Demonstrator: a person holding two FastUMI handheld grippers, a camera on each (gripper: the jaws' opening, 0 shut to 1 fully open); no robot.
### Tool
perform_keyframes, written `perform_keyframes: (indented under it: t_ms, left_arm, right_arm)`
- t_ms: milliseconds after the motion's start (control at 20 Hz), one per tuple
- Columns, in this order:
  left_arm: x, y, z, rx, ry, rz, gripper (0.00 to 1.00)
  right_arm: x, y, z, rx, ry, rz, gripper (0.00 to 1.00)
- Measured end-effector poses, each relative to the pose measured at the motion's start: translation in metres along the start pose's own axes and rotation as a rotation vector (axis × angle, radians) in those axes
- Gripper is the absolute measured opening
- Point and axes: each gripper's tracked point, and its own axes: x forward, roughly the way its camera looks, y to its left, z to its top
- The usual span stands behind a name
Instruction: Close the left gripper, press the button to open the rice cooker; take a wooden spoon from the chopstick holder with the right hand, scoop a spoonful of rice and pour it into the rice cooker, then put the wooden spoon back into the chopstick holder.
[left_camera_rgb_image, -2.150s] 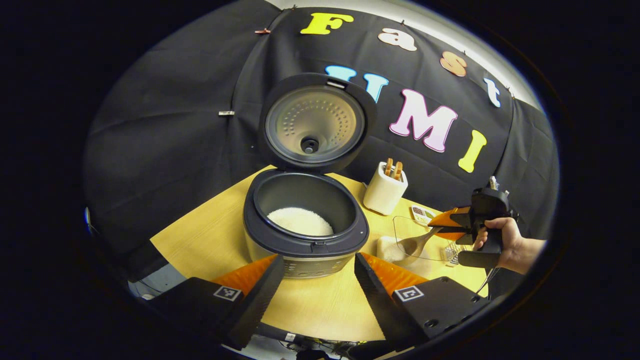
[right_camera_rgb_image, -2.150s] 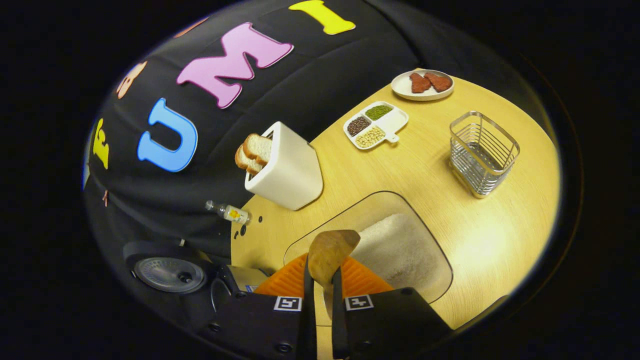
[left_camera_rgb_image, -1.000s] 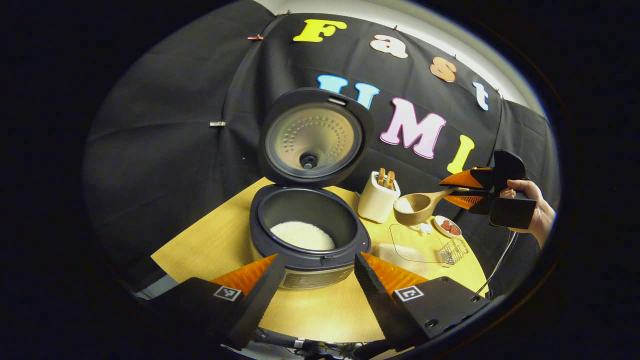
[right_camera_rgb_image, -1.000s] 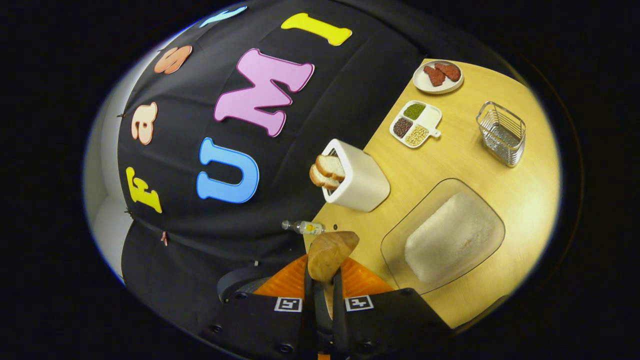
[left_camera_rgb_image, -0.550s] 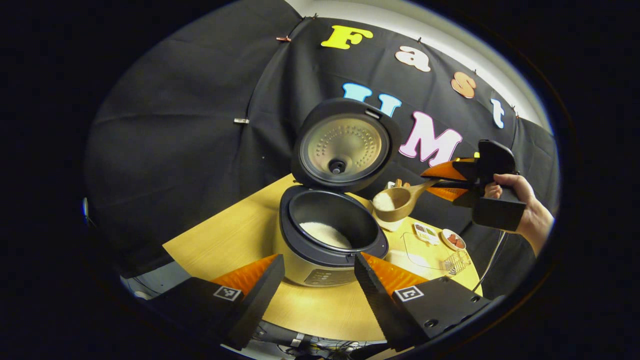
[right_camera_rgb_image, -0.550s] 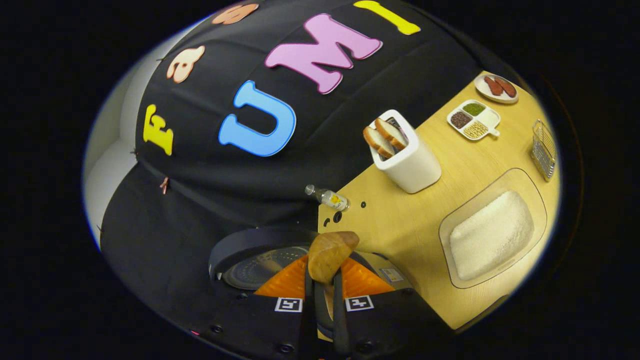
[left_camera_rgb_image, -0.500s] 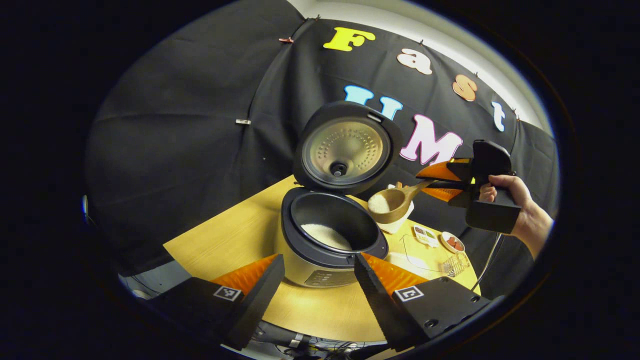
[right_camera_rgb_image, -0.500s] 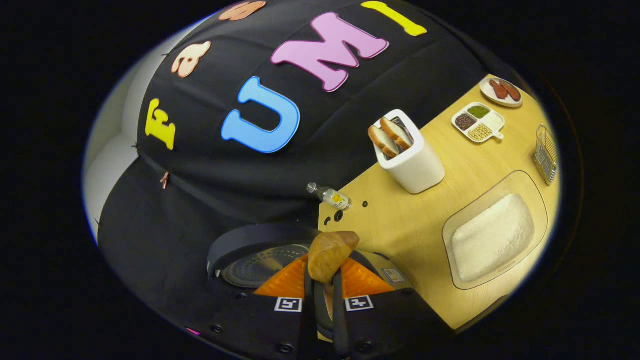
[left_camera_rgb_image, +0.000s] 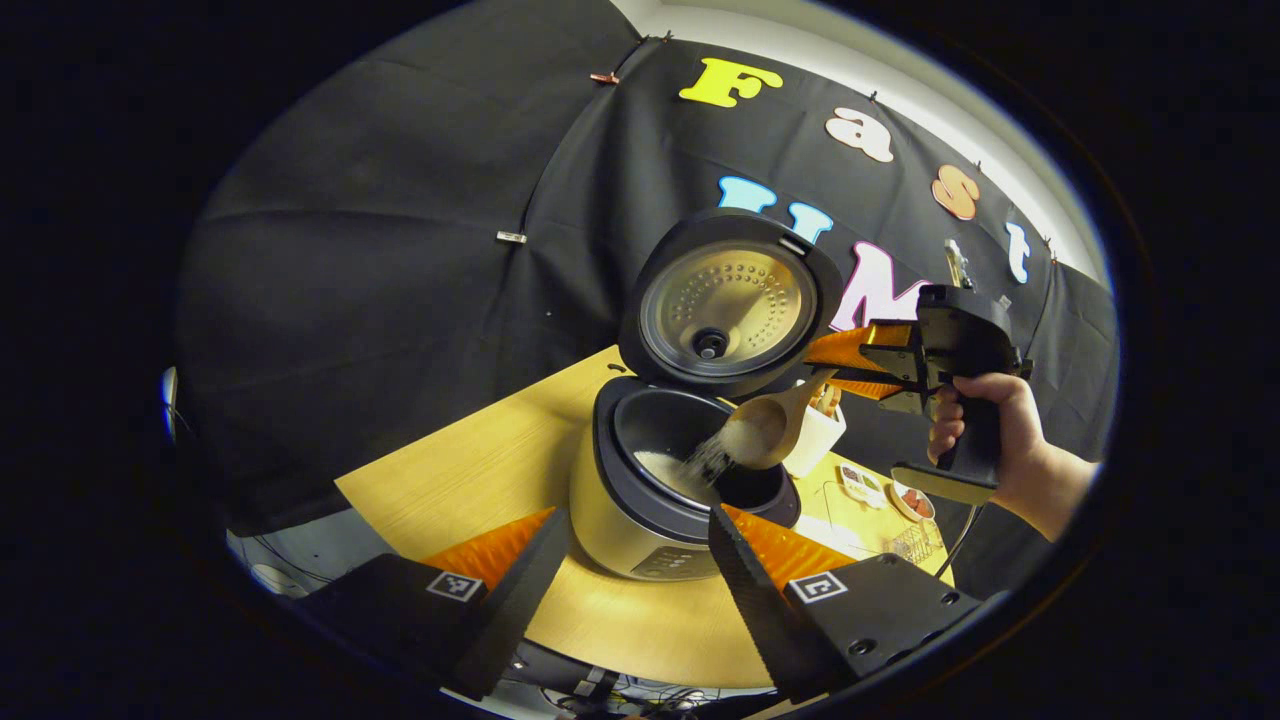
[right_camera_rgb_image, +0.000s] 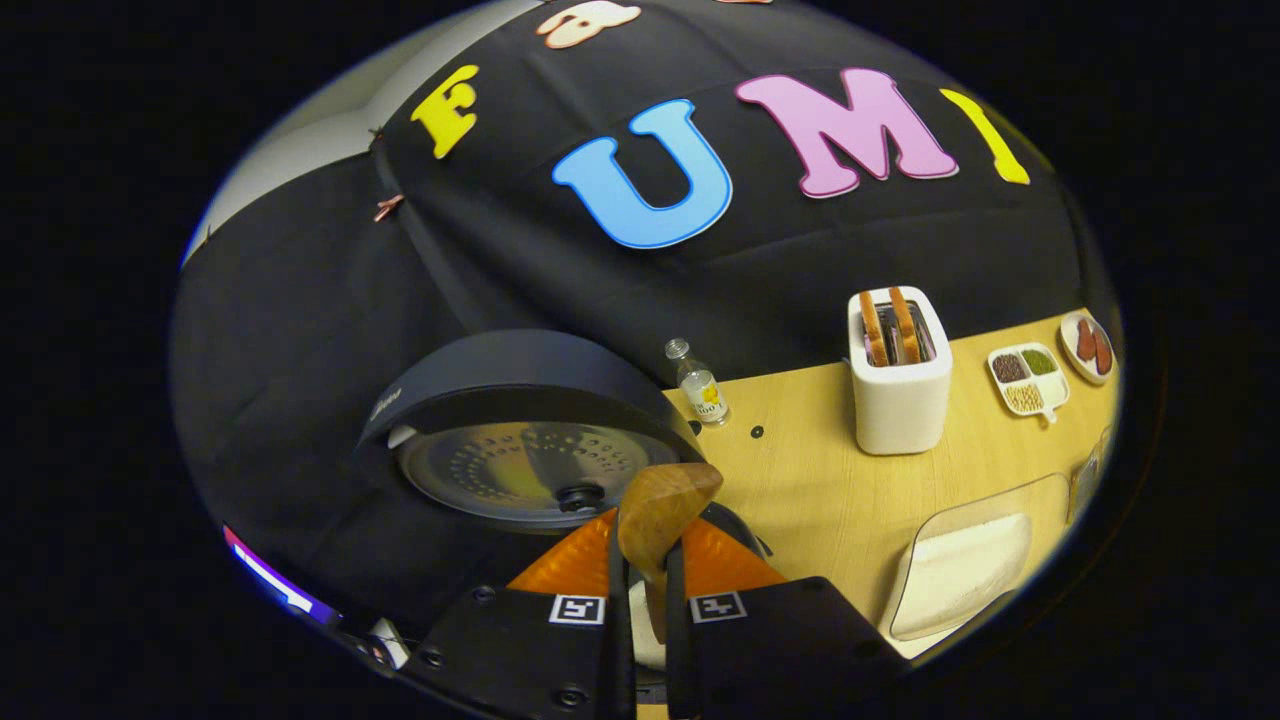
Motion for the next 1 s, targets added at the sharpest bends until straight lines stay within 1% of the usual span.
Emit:
perform_keyframes:
  t_ms: [150,300,550,800,850,900,950,1000]
  left_arm:
    - [0.000,0.004,-0.004,0.026,0.011,0.016,0.95]
    - [0.000,0.004,-0.006,0.011,0.020,0.026,0.95]
    - [0.000,0.001,-0.008,0.012,0.020,0.038,0.95]
    - [-0.002,-0.004,-0.009,0.027,0.022,0.044,0.95]
    - [-0.001,-0.005,-0.008,0.032,0.021,0.046,0.95]
    - [-0.001,-0.006,-0.008,0.035,0.020,0.048,0.95]
    - [-0.001,-0.008,-0.008,0.037,0.019,0.051,0.95]
    - [-0.001,-0.009,-0.007,0.038,0.016,0.052,0.95]
  right_arm:
    - [0.009,0.008,-0.012,-0.075,0.011,0.032,0.16]
    - [0.013,0.016,-0.017,-0.152,-0.004,0.059,0.16]
    - [0.015,0.024,-0.031,-0.353,-0.012,0.106,0.16]
    - [0.000,0.046,-0.045,-0.573,-0.031,0.201,0.16]
    - [-0.003,0.048,-0.049,-0.619,-0.039,0.223,0.12]
    - [-0.005,0.052,-0.056,-0.653,-0.039,0.244,0.16]
    - [-0.007,0.055,-0.061,-0.677,-0.032,0.261,0.16]
    - [-0.008,0.056,-0.066,-0.692,-0.021,0.263,0.16]
